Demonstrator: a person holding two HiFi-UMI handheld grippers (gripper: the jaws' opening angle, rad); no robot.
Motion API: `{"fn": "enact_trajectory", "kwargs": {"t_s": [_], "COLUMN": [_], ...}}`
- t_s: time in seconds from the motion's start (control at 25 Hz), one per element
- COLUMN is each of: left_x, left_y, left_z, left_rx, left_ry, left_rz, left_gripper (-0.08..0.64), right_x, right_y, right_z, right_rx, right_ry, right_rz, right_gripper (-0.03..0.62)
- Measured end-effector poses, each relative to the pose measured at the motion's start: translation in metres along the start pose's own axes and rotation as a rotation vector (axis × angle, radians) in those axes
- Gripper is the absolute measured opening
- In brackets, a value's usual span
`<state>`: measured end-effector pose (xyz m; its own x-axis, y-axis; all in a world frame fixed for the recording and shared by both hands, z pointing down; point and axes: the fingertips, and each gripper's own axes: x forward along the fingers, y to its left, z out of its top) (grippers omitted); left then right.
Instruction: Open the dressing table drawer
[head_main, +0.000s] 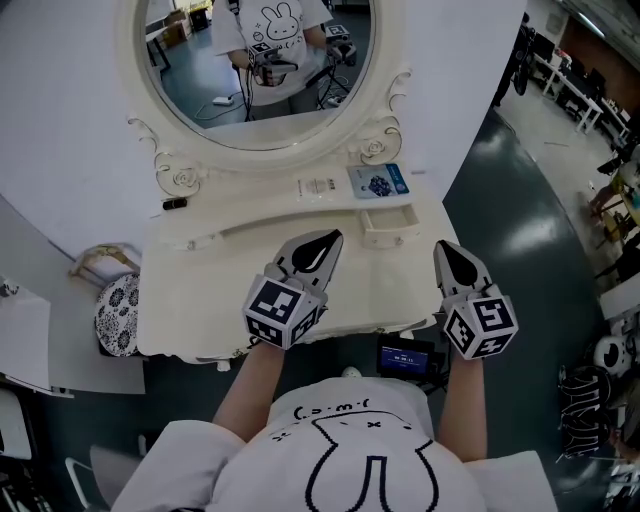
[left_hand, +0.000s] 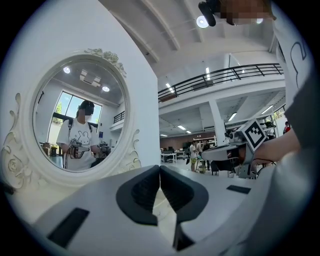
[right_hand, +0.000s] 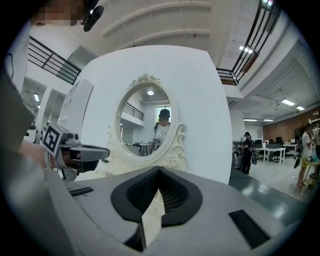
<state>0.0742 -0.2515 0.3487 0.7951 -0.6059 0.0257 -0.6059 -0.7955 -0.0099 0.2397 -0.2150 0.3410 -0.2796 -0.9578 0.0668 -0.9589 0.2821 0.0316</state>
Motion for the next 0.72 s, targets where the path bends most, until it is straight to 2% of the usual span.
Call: {"fn": "enact_trajectory", "kwargs": {"t_s": [0.72], "left_x": [-0.002], "left_y": [-0.003], "left_z": [0.002], "left_rx": [0.019], "left_ry": [0.013], "left_rz": [-0.003], "left_gripper": [0.012], "right_x": [-0.002], "right_y": [0.011], "right_z": [-0.009], "right_rx": [0.007], "right_ry": [0.032], "right_rz": [0.024], "right_gripper": [0.015]}}
